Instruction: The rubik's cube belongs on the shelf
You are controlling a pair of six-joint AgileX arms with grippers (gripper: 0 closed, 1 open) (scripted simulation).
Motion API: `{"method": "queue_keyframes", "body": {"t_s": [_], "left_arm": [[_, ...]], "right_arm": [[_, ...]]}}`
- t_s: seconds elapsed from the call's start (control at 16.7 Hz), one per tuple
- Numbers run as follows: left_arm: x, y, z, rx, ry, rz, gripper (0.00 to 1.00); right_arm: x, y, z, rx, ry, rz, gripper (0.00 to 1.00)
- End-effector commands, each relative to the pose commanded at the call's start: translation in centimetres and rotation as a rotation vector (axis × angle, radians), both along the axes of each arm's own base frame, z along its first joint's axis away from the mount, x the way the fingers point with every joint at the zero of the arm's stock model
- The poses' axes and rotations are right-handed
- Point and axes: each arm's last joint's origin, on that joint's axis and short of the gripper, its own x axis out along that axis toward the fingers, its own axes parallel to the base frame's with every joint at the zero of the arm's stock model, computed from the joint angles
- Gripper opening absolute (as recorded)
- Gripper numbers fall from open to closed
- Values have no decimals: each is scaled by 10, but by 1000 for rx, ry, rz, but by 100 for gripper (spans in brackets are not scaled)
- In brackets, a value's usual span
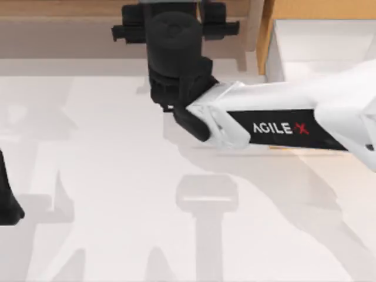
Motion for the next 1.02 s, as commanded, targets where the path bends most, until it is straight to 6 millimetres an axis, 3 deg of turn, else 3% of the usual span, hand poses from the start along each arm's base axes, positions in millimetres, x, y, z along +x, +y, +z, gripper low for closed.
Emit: {"method": "queue_keyframes", "body": {"t_s": [0.3,0.72,1.02], "left_arm": [[0,0,0,0,0,0,100],[0,0,0,0,0,0,100],[0,0,0,0,0,0,100]], "right_arm": [[-12,9,-29,36,-52,-4,0],[-11,9,-30,41,-55,-3,0],[-18,36,-30,91,-56,188,0]]}}
